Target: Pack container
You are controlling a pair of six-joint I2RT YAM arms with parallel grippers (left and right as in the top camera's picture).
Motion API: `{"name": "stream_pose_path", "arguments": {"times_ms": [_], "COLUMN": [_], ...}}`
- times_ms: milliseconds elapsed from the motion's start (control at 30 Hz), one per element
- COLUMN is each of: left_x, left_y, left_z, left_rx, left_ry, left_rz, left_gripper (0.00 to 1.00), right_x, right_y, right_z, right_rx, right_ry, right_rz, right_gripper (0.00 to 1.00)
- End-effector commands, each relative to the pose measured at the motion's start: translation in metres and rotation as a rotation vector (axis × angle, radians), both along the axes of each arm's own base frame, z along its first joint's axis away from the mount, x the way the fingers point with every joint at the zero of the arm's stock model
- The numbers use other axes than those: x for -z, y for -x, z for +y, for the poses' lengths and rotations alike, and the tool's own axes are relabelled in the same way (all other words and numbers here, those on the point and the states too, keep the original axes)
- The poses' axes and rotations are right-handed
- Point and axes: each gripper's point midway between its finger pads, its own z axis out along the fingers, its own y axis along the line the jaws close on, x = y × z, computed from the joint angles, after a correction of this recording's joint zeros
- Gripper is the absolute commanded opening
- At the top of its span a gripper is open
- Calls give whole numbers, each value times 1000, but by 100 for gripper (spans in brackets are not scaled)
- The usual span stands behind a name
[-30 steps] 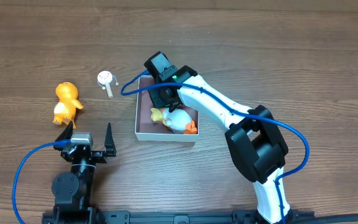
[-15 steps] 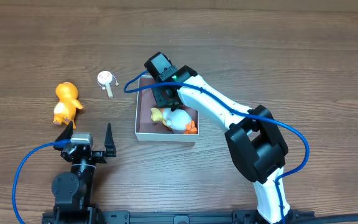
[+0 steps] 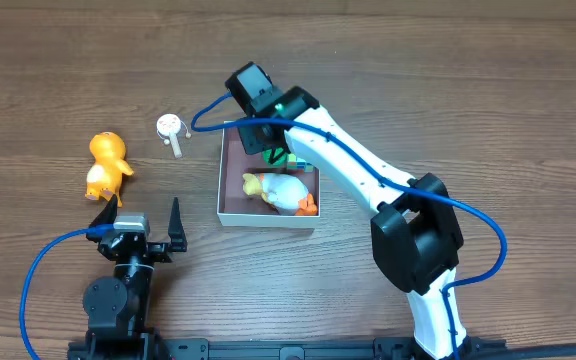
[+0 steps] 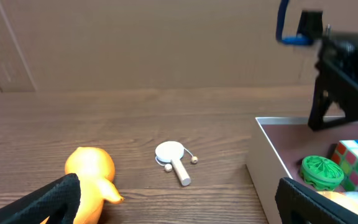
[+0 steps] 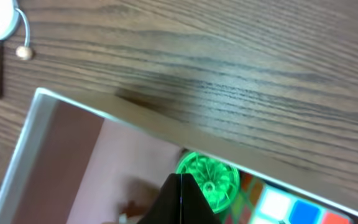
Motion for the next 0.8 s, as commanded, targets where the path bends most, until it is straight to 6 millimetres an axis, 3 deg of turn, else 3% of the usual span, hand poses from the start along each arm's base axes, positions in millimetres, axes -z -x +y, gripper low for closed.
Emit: {"name": "stream_pose_path", "arguments": {"times_ms": [0, 100, 167, 267, 300, 333, 367, 400, 433, 500, 533, 567, 667, 767], "left_x": [0, 0, 0, 0, 0, 0, 0, 0, 0, 0, 0, 0, 0, 0], "left_y": [0, 0, 0, 0, 0, 0, 0, 0, 0, 0, 0, 0, 0, 0], "left_z": [2, 2, 2, 2, 2, 2, 2, 2, 2, 2, 2, 2, 2, 2], "left_rx": [-8, -8, -8, -8, -8, -8, -8, -8, -8, -8, -8, -8, -8, -8], "left_ry": [-10, -10, -10, -10, -10, -9, -9, -10, -10, -9, -10, -9, -9, -10], "left_rz": [-5, -5, -5, -5, -5, -5, -5, -5, -5, -5, -5, -5, -5, -5], "left_gripper": [100, 100, 100, 100, 100, 100, 100, 100, 100, 100, 100, 100, 100, 100], "right_x": [-57, -112, -141, -166, -168, -164, -161, -154, -149, -143, -142, -141, -140, -130], "right_y": [-20, -38, -53, -69, -72, -76, -77, -76, -74, -71, -71, -71, -67, -83], "right_z": [11, -12, -48, -120, -143, -184, -211, -243, -270, -303, -311, -319, -353, -388], "right_rx": [11, 74, 154, 295, 337, 414, 462, 522, 572, 634, 650, 665, 734, 807], "right_ry": [-73, -69, -37, 24, 41, 73, 91, 104, 90, 24, -11, -55, -59, 6], "right_rz": [-86, -163, -206, -223, -212, -178, -152, -112, -70, -11, 7, 24, 33, -41], "right_gripper": [4, 4, 4, 4, 4, 4, 7, 15, 34, 54, 81, 100, 100, 100]}}
